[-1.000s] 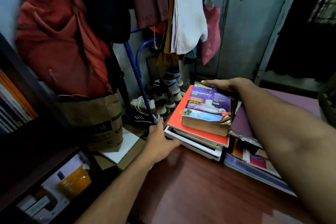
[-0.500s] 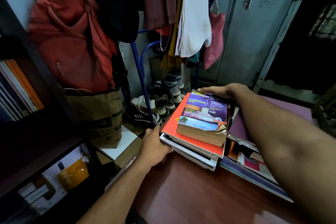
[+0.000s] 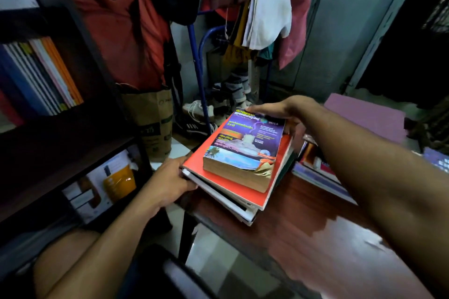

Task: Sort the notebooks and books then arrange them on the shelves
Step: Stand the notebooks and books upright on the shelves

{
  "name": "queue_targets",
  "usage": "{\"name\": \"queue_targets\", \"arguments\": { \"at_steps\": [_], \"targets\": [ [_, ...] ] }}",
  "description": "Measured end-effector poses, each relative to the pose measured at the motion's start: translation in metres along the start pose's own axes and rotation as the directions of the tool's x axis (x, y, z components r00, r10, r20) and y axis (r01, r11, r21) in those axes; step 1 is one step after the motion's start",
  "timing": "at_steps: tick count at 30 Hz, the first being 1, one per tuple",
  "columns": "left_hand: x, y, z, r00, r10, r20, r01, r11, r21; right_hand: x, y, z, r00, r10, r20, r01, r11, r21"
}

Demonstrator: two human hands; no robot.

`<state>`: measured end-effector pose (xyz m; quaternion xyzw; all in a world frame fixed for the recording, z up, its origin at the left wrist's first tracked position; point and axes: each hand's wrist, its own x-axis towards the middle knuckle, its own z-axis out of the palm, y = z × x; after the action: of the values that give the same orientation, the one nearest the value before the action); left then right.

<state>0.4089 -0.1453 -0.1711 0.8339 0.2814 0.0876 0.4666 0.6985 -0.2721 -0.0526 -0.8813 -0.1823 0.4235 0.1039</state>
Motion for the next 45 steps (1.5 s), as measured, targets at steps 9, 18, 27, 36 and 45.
{"name": "queue_targets", "arguments": {
  "at_steps": [9,18,27,36,45],
  "targets": [
    [-0.081,0.043,0.034,0.98,-0.17,-0.102,0.056,0.732,-0.679,-0.028,0.011,0.038,0.875,-0.406,-0.264,0.345,0.905,-0.247],
    [-0.099,0.048,0.033,0.967,-0.229,-0.113,0.051,0.606,-0.794,0.019,0.01,0.047,0.813,-0.526,-0.252,0.407,0.821,-0.4],
    [-0.108,0.043,0.027,0.937,-0.294,-0.187,0.01,0.559,-0.829,-0.052,0.006,0.089,0.868,-0.439,-0.233,0.391,0.892,-0.225],
    [-0.11,0.044,0.011,0.951,-0.31,-0.017,0.168,0.558,-0.813,-0.064,0.012,0.1,0.886,-0.417,-0.205,0.415,0.908,-0.053],
    [-0.085,0.046,0.017,0.949,-0.305,-0.077,0.225,0.829,-0.512,-0.065,0.035,0.078,0.836,-0.382,-0.395,0.361,0.924,-0.13]
  ]
}}
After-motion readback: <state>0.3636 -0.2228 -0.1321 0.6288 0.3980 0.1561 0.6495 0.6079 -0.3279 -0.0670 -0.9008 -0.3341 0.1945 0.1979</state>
